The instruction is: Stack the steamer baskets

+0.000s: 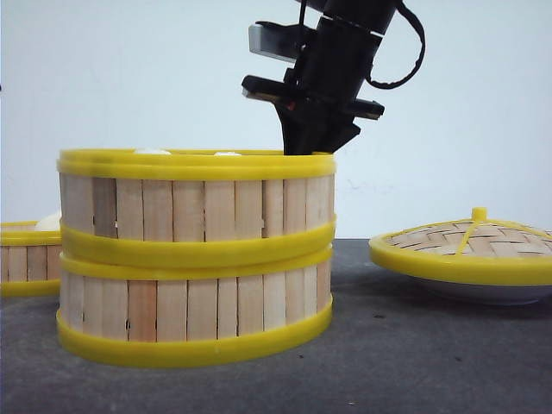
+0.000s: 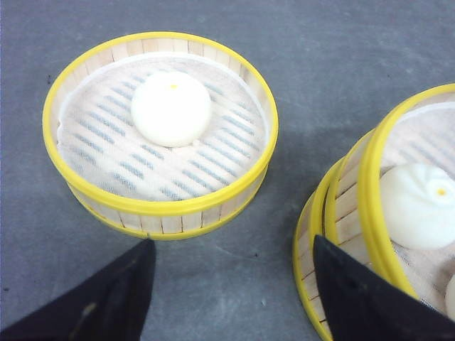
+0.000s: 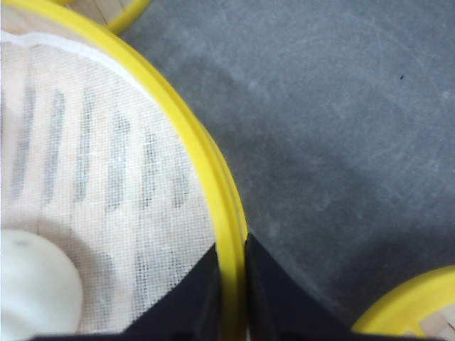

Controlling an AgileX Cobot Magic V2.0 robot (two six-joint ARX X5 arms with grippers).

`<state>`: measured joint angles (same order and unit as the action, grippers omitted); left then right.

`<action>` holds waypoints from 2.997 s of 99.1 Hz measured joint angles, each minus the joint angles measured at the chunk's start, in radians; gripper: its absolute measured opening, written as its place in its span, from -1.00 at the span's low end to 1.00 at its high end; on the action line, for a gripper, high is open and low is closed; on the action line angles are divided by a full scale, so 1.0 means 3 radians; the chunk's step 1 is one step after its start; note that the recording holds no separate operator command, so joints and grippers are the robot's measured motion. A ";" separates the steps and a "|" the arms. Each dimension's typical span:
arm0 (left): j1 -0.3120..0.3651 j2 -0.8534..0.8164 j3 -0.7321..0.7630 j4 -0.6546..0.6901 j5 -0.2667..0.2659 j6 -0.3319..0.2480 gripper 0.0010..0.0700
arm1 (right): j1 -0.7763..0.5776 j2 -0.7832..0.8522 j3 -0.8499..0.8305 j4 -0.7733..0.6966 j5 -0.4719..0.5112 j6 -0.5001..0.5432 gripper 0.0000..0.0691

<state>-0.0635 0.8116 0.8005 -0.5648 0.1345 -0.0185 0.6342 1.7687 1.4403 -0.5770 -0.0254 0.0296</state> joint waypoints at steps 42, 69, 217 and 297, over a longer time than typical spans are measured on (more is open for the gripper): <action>-0.0001 0.0000 0.0000 -0.0001 0.0000 0.0000 0.20 | -0.0001 0.0079 0.0000 0.0153 0.0011 0.0000 -0.94; -0.0001 0.0000 0.0000 -0.0001 0.0001 0.0000 0.20 | -0.0001 0.0079 0.0000 0.0156 0.0086 0.0000 -0.94; 0.0565 0.1709 0.0702 0.0518 -0.0216 -0.0079 0.20 | -0.0940 -0.1560 -0.0999 -0.0454 0.0164 0.0014 0.11; 0.0787 0.3166 0.1208 0.0727 -0.0220 -0.0102 -0.07 | -0.1438 -0.2556 -0.1504 -0.0818 0.0173 0.0018 0.11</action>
<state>0.1726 1.7615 1.1629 -0.3466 0.0685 -0.0490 0.2028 1.0019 0.9890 -0.8223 0.0265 0.0349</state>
